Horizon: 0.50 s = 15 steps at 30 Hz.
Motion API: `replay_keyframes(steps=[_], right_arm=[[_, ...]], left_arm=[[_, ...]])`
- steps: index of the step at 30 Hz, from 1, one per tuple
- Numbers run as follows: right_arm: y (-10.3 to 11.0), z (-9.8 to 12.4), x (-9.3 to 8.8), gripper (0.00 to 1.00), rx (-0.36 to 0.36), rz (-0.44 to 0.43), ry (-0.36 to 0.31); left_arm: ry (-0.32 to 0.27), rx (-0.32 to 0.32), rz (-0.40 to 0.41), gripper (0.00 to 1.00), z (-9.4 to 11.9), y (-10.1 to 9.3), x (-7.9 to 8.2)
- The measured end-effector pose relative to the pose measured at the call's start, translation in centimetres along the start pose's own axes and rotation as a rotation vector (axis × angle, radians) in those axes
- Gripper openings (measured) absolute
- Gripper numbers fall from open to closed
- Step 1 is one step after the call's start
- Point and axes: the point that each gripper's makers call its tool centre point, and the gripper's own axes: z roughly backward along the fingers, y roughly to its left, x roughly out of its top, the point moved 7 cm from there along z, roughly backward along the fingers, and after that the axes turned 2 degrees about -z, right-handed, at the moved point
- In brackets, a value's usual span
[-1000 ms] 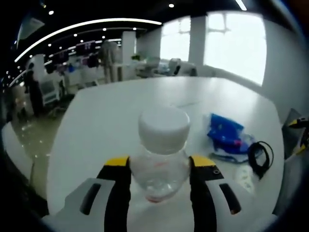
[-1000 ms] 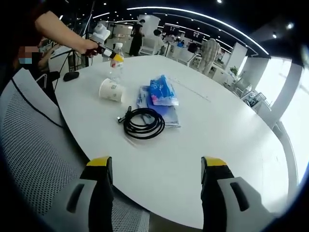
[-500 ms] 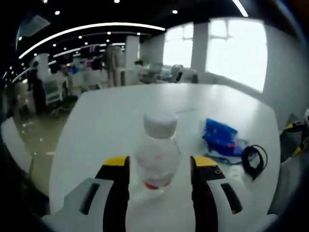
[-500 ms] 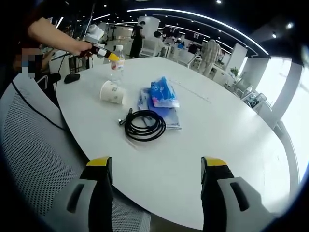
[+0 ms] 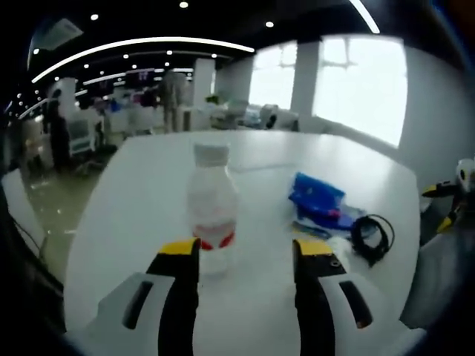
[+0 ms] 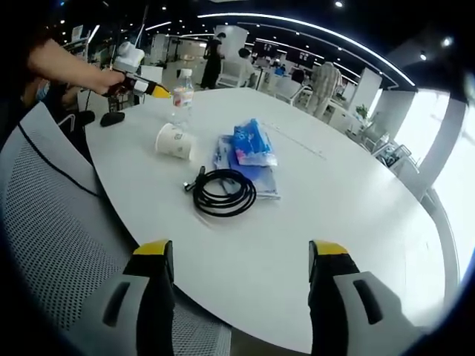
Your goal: Arrange the tabletop items into an orderly group along one side of the table until the central work area is clear of visible clutter.
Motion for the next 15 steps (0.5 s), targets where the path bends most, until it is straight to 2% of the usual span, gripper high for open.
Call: replay_keyframes(steps=[6,15], right_arm=[[0.0,0.1,0.1,0.74,-0.008,0.008,-0.006],[-0.1,0.2,0.2,0.74,-0.016,0.006,-0.015]], left_arm=[[0.0,-0.023,0.021,0.47,0.7,-1.6,-1.0],[0.05,-0.095,0.023,0.47,0.6,-5.1,-2.9]])
